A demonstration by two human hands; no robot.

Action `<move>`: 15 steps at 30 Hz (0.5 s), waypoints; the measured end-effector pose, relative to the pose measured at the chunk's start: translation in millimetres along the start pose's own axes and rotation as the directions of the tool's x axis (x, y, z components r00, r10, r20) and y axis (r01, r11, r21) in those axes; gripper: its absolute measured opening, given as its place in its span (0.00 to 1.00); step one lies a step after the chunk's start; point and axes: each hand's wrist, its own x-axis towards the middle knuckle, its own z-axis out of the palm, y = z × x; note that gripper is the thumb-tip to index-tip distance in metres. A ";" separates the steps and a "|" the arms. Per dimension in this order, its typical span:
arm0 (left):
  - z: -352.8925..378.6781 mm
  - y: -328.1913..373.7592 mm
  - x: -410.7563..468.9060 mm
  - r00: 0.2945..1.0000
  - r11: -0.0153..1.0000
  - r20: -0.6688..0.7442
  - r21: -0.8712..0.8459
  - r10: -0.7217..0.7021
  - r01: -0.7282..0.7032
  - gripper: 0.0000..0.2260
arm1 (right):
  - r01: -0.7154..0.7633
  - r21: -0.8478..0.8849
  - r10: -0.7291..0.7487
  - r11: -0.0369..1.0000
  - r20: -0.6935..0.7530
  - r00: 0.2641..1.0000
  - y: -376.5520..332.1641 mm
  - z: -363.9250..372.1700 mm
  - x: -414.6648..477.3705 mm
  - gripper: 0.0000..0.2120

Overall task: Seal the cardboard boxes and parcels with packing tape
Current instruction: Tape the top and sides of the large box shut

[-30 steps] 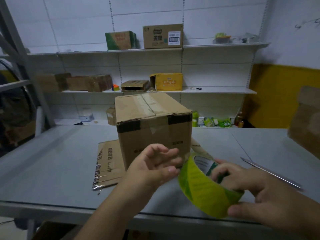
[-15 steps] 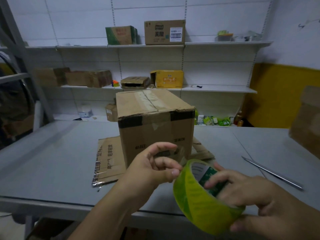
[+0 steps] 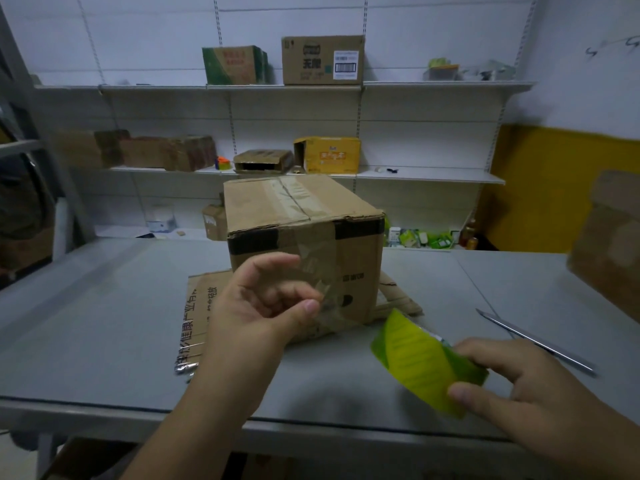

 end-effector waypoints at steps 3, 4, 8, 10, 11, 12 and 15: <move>0.0 1.9 -2.7 0.998 0.997 0.006 0.052 0.057 -0.057 0.17 | -0.039 0.004 0.039 0.999 0.011 0.999 -0.8 -0.4 1.3 0.18; 0.2 1.6 -4.3 0.998 0.996 -0.003 0.059 0.070 -0.070 0.16 | -0.067 -0.002 0.067 0.998 0.018 0.998 -1.0 -0.6 1.9 0.21; -2.0 0.3 -8.5 0.993 0.993 -0.039 0.053 0.107 -0.105 0.15 | -0.079 -0.052 0.080 0.996 0.012 0.997 -5.1 0.9 3.7 0.26; -1.2 -1.8 -8.0 0.994 0.993 -0.027 0.061 0.103 -0.101 0.16 | -0.022 -0.078 0.022 0.997 0.000 1.000 -6.7 3.6 4.9 0.22; 0.1 -3.8 -7.3 0.997 0.996 0.002 0.047 0.073 -0.073 0.18 | 0.019 -0.087 -0.019 0.996 -0.003 1.000 -7.8 5.5 5.6 0.21; 2.2 -5.9 -6.7 0.999 1.000 0.049 0.013 0.021 -0.022 0.21 | 0.055 -0.066 -0.055 0.996 0.000 0.998 -9.4 7.1 6.4 0.19; 7.9 -8.0 -10.2 0.956 0.983 0.241 -0.034 -0.165 0.179 0.33 | 0.150 0.066 -0.152 0.986 0.017 0.988 -12.5 11.1 7.9 0.12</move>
